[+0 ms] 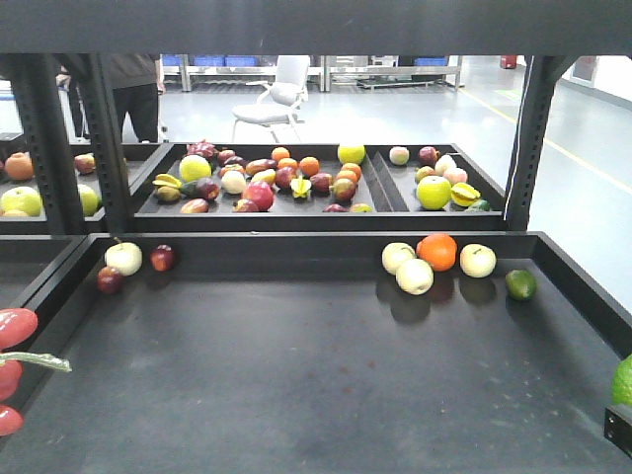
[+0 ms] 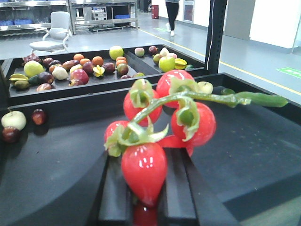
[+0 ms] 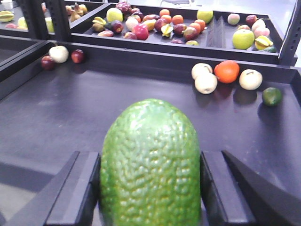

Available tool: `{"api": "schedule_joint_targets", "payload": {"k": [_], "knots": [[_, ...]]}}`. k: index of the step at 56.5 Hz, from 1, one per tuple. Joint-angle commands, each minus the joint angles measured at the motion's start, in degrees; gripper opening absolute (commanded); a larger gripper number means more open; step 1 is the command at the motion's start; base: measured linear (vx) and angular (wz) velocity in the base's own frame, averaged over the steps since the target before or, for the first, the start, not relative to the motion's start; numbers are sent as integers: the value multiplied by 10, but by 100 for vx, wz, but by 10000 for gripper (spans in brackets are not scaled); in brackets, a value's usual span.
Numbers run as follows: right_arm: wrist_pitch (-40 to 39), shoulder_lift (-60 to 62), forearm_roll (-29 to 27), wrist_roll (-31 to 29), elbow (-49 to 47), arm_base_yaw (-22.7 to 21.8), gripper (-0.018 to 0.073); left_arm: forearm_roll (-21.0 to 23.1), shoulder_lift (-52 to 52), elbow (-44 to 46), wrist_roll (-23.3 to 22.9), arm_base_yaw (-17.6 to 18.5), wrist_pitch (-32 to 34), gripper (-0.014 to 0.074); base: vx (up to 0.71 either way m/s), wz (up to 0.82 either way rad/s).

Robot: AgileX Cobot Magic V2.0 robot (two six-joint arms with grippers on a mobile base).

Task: Pick snacks and fruit into basket
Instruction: 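Back the base away from the fruit table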

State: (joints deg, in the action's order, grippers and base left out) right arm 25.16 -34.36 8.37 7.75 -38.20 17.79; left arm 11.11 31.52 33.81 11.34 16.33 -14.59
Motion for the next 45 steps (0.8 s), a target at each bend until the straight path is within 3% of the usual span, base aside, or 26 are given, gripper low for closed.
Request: {"api": "schedule_joint_targets", "payload": {"k": [1, 45], "knots": [[-51, 0, 6, -5, -17, -3, -9, 6, 2, 14, -4, 2, 50, 2, -21, 7], [-50, 0, 6, -5, -17, -3, -9, 6, 2, 14, -4, 2, 50, 2, -22, -4]]}}
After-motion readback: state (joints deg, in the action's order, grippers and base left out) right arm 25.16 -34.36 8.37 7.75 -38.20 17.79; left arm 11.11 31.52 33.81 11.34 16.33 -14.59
